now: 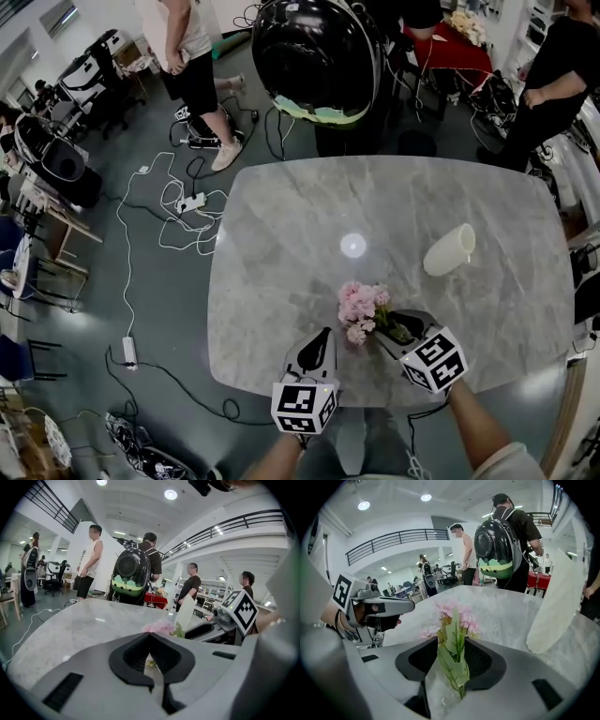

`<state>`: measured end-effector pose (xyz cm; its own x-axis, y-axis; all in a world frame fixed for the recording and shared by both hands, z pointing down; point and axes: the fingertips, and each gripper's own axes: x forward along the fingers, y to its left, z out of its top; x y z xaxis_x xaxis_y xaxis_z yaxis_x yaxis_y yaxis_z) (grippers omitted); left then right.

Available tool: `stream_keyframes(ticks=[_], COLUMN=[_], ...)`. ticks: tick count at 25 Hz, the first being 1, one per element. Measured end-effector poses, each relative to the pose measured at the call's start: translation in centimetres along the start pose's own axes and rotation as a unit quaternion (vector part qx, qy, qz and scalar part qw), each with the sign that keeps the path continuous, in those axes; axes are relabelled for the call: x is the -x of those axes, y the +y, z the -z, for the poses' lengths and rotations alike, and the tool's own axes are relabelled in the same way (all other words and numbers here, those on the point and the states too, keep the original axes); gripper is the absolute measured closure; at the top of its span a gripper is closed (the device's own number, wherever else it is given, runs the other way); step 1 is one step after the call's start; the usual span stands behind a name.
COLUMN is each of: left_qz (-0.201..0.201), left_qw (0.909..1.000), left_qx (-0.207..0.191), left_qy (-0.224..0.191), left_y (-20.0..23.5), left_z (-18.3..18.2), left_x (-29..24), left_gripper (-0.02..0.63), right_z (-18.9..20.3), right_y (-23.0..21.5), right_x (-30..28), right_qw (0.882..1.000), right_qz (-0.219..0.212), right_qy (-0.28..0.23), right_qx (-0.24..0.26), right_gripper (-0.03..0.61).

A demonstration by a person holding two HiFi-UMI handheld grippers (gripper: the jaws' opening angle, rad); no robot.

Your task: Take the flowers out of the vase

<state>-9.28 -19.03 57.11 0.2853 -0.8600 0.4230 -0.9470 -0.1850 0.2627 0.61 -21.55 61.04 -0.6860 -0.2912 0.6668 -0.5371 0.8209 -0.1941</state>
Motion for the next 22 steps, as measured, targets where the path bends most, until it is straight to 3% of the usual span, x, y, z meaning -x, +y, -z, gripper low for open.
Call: stream_keyframes(ticks=[11, 22], left_qz=[0.010, 0.023], left_qw=[0.9997, 0.9981], left_qx=[-0.004, -0.027], left_qy=[-0.021, -0.051], left_y=[-0.7, -2.7], left_z=[-2.0, -5.7], left_x=[0.5, 2.0], left_gripper=[0.611, 0.611], right_z=[-2.5, -4.1], right_y=[-1.8, -4.1], right_x=[3.8, 10.8], right_qw=[0.994, 0.961], right_qz=[0.073, 0.193], right_qy=[-0.067, -0.147], right_qx=[-0.047, -0.129], right_gripper=[0.409, 0.537])
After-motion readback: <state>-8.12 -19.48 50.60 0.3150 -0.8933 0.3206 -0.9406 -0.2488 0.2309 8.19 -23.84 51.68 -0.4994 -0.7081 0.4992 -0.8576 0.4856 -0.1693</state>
